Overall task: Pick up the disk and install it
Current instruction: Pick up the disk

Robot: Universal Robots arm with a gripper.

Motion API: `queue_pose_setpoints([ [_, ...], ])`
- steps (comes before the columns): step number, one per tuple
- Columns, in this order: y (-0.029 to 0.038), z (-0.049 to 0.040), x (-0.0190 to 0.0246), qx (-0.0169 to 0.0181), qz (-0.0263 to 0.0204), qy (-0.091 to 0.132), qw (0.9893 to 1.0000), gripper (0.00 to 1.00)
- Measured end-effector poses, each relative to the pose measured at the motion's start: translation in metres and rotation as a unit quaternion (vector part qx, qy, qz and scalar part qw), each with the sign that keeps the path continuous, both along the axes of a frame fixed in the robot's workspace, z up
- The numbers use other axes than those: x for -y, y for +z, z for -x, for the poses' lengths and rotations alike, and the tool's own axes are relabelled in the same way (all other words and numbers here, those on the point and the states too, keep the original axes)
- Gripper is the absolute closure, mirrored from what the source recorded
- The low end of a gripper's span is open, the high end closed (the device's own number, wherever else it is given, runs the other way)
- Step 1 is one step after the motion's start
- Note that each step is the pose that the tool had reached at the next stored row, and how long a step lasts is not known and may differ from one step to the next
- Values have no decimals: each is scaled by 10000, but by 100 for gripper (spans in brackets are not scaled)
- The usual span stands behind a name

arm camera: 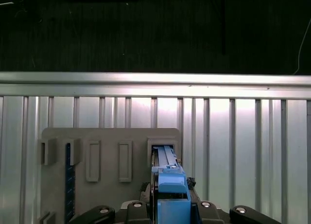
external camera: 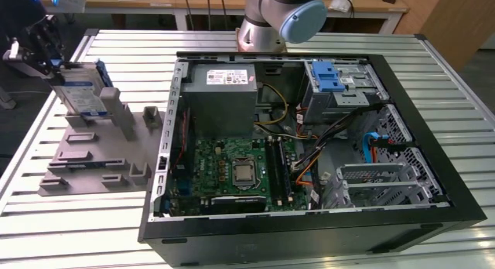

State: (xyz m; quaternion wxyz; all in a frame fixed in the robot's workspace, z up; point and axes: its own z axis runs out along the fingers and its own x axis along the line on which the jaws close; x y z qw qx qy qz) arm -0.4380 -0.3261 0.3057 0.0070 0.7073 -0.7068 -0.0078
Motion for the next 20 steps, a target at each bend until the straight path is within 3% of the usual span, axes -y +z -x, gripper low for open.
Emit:
queue_pose_setpoints([
  [20,87,1,0,0,-2,0,10000,64],
])
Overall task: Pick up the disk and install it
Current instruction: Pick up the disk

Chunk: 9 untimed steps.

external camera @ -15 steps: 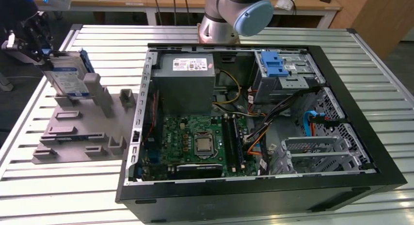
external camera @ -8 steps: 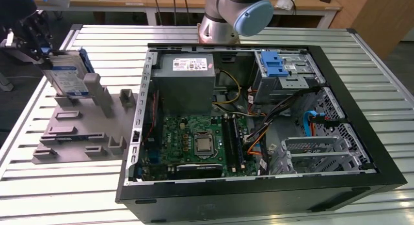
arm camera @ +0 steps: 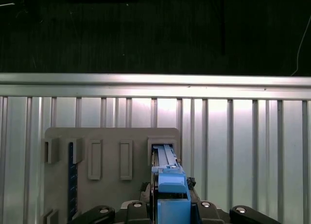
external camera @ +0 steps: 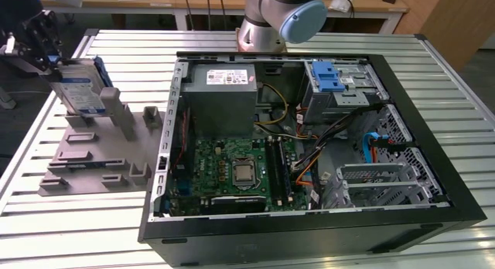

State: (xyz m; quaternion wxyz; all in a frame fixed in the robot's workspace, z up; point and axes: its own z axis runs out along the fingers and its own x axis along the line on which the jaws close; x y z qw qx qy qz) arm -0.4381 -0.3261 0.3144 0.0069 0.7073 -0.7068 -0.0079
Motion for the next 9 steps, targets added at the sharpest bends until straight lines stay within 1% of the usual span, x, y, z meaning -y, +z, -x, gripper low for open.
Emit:
queue_pose_setpoints([
  [9,35,0,0,0,-1,0,10000,64],
])
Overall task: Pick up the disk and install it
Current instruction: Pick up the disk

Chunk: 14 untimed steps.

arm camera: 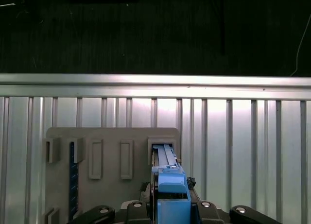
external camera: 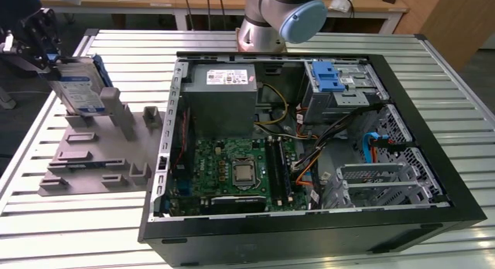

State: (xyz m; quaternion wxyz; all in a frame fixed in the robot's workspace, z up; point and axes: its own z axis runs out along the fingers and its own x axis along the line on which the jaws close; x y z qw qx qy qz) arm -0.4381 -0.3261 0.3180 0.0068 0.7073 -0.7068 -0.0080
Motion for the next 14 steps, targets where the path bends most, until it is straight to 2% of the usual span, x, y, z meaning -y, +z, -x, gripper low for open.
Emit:
queue_pose_setpoints([
  [14,58,1,0,0,0,0,10000,64],
])
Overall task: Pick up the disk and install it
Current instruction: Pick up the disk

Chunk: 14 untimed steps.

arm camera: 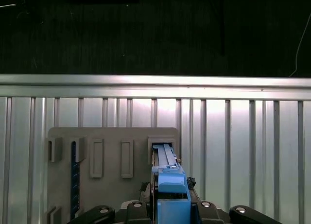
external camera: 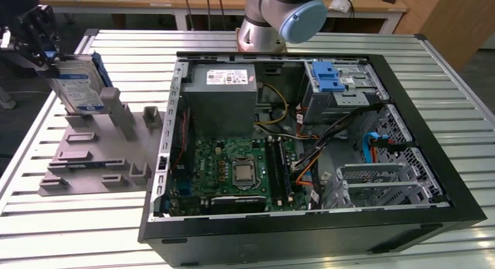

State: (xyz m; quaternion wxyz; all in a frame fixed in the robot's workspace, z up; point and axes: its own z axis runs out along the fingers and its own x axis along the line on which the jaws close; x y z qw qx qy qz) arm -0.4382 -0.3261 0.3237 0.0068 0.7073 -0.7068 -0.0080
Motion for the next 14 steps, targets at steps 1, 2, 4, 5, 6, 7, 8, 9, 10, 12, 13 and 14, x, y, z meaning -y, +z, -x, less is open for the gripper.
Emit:
queue_pose_setpoints([
  [1,5,0,0,0,0,0,10000,64],
  [2,10,0,0,0,0,0,10000,64],
  [4,19,0,0,0,0,0,10000,64],
  [5,24,0,0,0,0,0,10000,64],
  [6,29,0,0,0,0,0,10000,64],
  [7,34,0,0,0,0,0,10000,64],
  [8,38,0,0,0,0,0,10000,64],
  [9,44,0,0,0,0,0,10000,64],
  [10,49,0,0,-1,0,0,10000,64],
  [12,58,0,0,0,0,0,10000,64],
  [13,63,0,0,0,0,0,10000,64],
  [14,68,0,0,0,0,0,10000,64],
])
